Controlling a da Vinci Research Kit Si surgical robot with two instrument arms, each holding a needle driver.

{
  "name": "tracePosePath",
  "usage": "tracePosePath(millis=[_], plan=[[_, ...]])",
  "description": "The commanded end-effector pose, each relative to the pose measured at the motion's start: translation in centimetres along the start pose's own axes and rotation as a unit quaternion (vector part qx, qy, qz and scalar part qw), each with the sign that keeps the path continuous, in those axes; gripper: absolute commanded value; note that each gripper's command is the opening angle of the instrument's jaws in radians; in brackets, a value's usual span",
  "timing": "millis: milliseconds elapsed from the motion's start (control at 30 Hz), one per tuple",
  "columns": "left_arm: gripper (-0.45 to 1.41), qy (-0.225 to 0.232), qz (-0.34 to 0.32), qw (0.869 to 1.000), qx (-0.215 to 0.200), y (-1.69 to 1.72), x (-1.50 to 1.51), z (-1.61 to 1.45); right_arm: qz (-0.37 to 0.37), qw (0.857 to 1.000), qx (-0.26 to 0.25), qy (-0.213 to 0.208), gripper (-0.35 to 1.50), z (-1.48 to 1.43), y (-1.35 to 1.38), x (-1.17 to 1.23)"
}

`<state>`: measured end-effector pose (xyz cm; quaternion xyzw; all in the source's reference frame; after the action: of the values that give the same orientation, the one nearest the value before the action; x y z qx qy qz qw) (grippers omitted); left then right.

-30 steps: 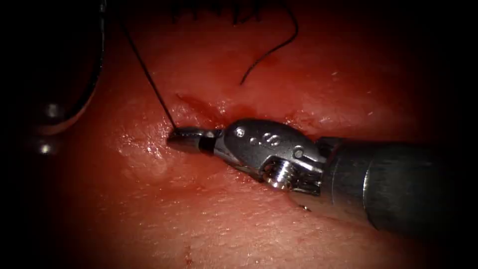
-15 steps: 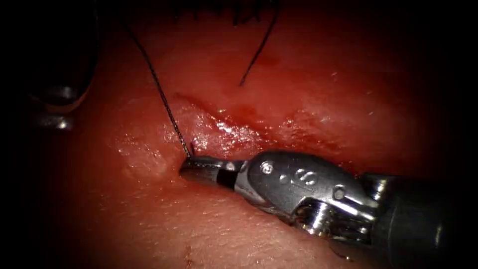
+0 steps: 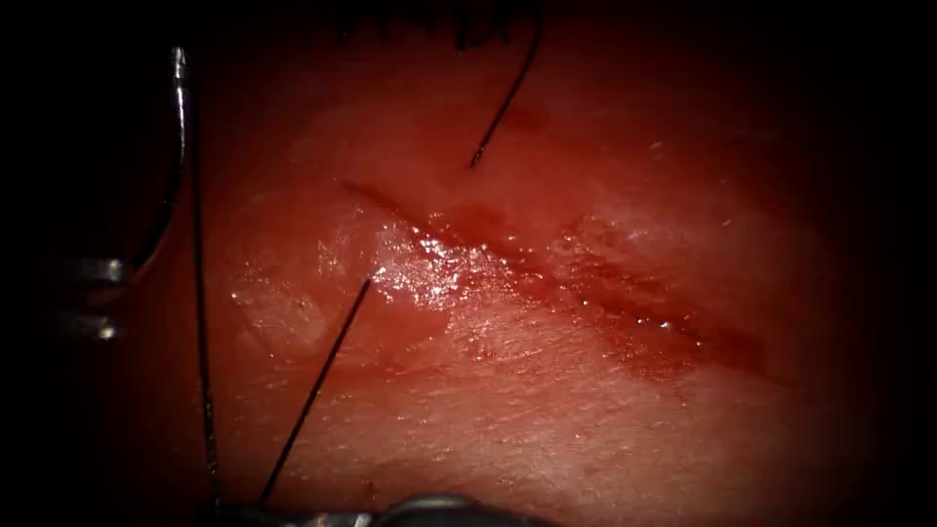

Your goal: Wound Closure

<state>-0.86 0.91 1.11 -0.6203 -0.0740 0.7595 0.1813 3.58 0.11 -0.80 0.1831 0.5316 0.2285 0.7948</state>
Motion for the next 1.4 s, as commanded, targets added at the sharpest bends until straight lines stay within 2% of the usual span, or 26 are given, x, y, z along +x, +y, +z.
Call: tracePosePath(millis=[33, 100, 167, 200, 433, 600, 767, 1000, 1200, 1267, 1333, 1400], plan=[[-0.45, -0.002, -0.002, 1.000, 0.002, -0.03, -0.04, 0.02, -0.017, 1.000, 0.008, 0.011, 0.39, 0.07, 0.11, -0.01], [-0.45, -0.006, -0.003, 1.000, 0.007, -0.06, -0.05, -0.07, -0.031, 0.999, 0.015, 0.024, 0.96, 0.05, 0.23, -0.01], [-0.45, -0.010, -0.003, 1.000, 0.012, -0.09, -0.07, -0.14, -0.051, 0.998, 0.015, 0.033, 1.15, 0.02, 0.37, -0.03], [-0.45, -0.012, -0.003, 1.000, 0.015, -0.12, -0.08, -0.19, -0.054, 0.998, 0.015, 0.034, 1.16, 0.00, 0.43, -0.05], [-0.45, -0.026, -0.003, 0.999, 0.039, -0.30, -0.19, -0.30, -0.083, 0.996, 0.001, 0.028, 1.15, -0.05, 0.78, -0.34], [-0.45, -0.034, -0.002, 0.998, 0.055, -0.38, -0.27, -0.34, -0.090, 0.996, -0.010, 0.012, 1.06, -0.01, 0.96, -0.58], [-0.45, -0.036, -0.008, 0.997, 0.061, -0.36, -0.35, -0.31, -0.112, 0.993, -0.036, -0.013, 0.96, 0.24, 1.17, -0.82], [-0.45, -0.030, -0.011, 0.998, 0.053, -0.33, -0.34, -0.22, -0.129, 0.990, -0.055, -0.023, 0.96, 0.65, 1.35, -0.97], [-0.45, -0.031, -0.013, 0.998, 0.051, -0.31, -0.36, -0.21, -0.139, 0.986, -0.082, -0.032, 0.91, 0.73, 1.52, -1.08], [-0.45, -0.031, -0.013, 0.998, 0.051, -0.31, -0.36, -0.21, -0.143, 0.984, -0.099, -0.038, 0.71, 0.73, 1.55, -1.12], [-0.45, -0.031, -0.013, 0.998, 0.051, -0.31, -0.36, -0.21, -0.143, 0.983, -0.104, -0.040, -0.32, 0.71, 1.56, -1.17], [-0.45, -0.031, -0.013, 0.998, 0.051, -0.31, -0.36, -0.21, -0.147, 0.983, -0.099, -0.041, -0.35, 0.67, 1.56, -1.18]])
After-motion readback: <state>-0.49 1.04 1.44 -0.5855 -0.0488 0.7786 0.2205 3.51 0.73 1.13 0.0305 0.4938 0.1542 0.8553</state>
